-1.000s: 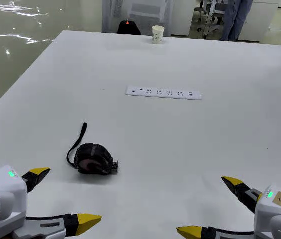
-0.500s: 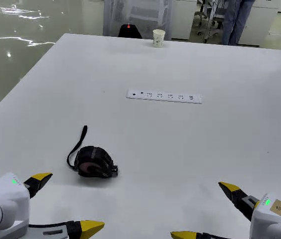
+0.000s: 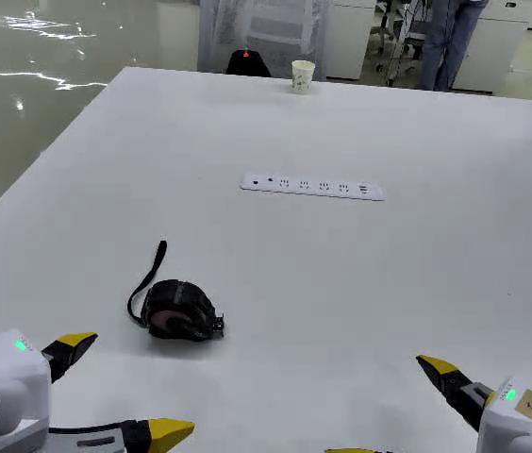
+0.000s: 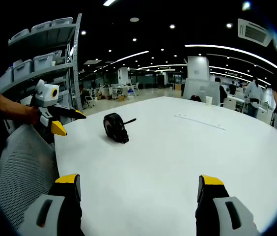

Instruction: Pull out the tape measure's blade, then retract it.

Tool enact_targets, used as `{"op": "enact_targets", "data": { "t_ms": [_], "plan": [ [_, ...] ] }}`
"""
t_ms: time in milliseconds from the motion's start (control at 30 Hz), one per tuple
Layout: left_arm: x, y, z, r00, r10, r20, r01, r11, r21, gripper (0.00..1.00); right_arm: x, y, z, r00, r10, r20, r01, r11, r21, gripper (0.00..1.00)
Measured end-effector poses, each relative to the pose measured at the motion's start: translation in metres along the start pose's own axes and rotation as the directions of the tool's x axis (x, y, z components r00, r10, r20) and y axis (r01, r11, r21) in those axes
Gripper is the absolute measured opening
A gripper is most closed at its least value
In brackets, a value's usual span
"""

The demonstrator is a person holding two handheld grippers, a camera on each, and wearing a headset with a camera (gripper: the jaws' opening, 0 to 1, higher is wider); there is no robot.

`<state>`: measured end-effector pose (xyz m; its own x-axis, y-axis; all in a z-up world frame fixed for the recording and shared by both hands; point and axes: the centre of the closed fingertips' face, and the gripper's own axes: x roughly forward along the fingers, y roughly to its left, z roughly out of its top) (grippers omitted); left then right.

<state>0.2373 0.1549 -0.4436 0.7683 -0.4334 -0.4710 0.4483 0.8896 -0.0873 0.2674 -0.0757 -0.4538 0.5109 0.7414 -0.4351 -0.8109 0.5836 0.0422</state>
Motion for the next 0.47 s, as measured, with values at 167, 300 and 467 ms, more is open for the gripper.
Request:
{"op": "enact_targets", "data": {
  "t_ms": [167, 300, 467],
  "plan": [
    [-0.0009, 0.0029, 0.0003, 1.0, 0.009, 0.0, -0.009, 1.0, 0.001, 0.95, -0.0002, -0.0022, -0.0007, 1.0, 0.0, -0.004, 0.0, 1.0, -0.001, 0.99],
    [-0.001, 0.0036, 0.0005, 1.0, 0.009, -0.001, -0.009, 1.0, 0.002, 0.96, 0.0008, -0.0029, 0.001, 1.0, 0.003, -0.004, -0.003, 1.0, -0.004, 0.99],
    [-0.001, 0.0052, 0.0019, 0.9999, 0.012, 0.002, -0.012, 1.0, 0.01, 0.97, 0.0014, -0.0035, 0.002, 1.0, 0.006, -0.003, -0.006, 1.0, -0.005, 0.99]
  ]
}}
